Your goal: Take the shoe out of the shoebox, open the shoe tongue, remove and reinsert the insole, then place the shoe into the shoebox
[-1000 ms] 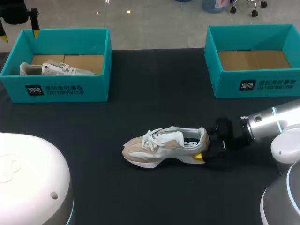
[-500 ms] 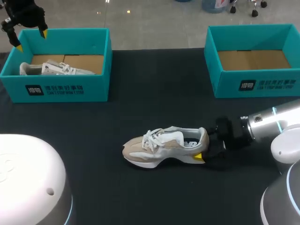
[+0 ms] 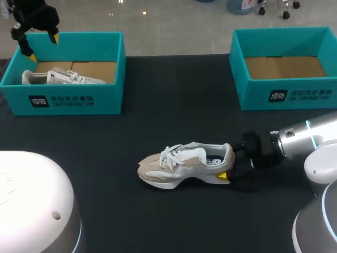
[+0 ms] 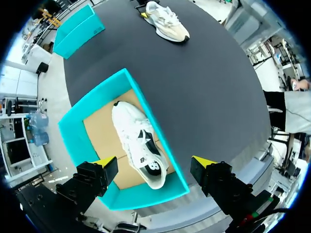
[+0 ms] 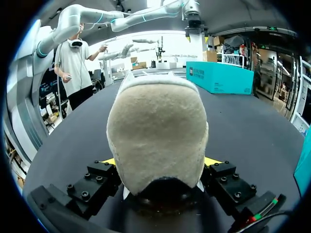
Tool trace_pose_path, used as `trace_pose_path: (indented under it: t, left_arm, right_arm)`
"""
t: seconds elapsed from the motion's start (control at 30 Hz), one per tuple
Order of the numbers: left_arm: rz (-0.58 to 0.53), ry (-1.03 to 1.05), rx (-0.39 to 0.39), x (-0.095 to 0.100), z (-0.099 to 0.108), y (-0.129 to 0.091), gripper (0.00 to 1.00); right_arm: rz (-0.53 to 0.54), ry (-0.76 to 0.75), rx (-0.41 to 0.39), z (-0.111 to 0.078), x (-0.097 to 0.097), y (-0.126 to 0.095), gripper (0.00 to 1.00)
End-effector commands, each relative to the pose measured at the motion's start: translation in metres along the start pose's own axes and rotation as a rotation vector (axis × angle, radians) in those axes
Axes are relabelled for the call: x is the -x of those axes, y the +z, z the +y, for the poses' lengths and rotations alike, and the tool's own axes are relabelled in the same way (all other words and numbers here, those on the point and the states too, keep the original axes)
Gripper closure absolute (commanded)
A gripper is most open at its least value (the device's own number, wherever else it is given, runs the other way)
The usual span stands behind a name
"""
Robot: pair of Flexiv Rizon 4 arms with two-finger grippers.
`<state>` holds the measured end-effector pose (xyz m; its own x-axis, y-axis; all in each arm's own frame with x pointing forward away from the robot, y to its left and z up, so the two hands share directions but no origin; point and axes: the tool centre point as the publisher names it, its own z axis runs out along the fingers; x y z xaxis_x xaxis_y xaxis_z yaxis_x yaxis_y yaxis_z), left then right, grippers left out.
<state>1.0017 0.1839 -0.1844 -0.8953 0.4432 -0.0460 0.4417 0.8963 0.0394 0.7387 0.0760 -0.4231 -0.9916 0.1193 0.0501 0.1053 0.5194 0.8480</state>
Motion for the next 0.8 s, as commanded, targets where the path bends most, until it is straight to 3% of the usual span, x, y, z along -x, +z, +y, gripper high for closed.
trace_pose_path:
  t: [0.03, 0.2, 0.37, 0.8]
  left_arm:
    - [0.114, -0.503, 0.033, 0.012, -0.024, -0.005, 0.00]
    - [0.082, -0.668, -0.022, 0.013, -0.048, -0.011, 0.00]
    - [0.087, -0.742, -0.051, 0.012, -0.085, -0.013, 0.00]
    - [0.087, -0.742, -0.051, 0.012, -0.085, -0.013, 0.00]
  right_arm:
    - [-0.002, 0.000, -0.004, 0.001, -0.001, 0.001, 1.00]
    - [-0.002, 0.000, -0.004, 0.001, -0.001, 0.001, 1.00]
    - [-0.002, 0.000, -0.004, 0.001, -0.001, 0.001, 1.00]
    - [-0.002, 0.000, -0.004, 0.001, -0.001, 0.001, 1.00]
